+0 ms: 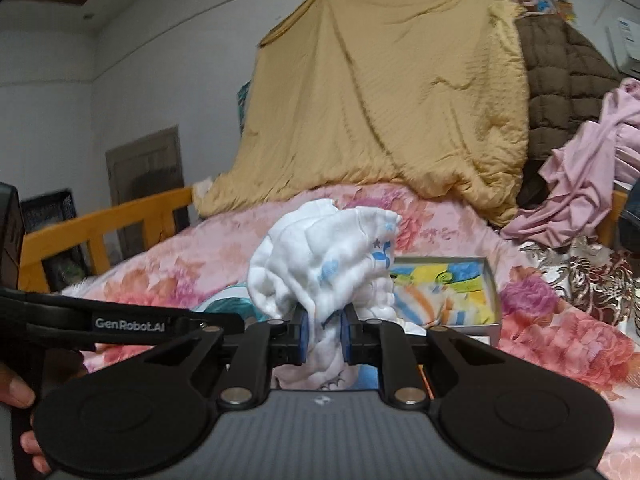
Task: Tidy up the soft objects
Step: 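Carry the teal packet with the left tool while the right tool carries the quilted cloth to the tray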
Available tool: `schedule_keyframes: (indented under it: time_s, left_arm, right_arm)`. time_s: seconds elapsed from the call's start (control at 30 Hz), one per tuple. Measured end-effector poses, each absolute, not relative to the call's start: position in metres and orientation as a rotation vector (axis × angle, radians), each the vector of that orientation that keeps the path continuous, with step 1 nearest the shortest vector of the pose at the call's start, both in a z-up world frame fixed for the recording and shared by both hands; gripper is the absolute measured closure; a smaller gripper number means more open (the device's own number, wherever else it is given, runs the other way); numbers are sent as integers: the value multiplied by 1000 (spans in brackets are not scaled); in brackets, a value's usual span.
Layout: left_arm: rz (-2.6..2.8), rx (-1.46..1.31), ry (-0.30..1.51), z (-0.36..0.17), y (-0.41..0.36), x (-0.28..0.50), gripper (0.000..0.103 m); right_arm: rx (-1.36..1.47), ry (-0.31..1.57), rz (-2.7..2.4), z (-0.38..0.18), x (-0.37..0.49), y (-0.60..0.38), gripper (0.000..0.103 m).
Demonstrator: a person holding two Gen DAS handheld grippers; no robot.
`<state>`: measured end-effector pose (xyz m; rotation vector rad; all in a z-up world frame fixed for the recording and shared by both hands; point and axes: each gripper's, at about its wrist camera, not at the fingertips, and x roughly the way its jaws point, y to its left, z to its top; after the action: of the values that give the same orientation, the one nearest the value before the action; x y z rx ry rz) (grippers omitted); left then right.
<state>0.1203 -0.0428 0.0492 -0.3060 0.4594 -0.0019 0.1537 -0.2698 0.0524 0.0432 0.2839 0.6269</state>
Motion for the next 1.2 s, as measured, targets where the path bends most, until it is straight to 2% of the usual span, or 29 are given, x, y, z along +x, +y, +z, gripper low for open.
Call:
schedule_keyframes:
  time_s: [0.47, 0.87, 1.2]
  left_arm:
    - [-4, -368, 417, 56, -51, 205, 48]
    - [29, -373, 471, 53, -52, 300, 48]
    - [62, -336, 541, 41, -57, 371, 48]
  right_arm:
    - [84, 180, 524, 53, 208, -275, 85]
    - [125, 205, 424, 38, 313, -284, 84]
    - [171, 306, 409, 28, 377, -291, 84]
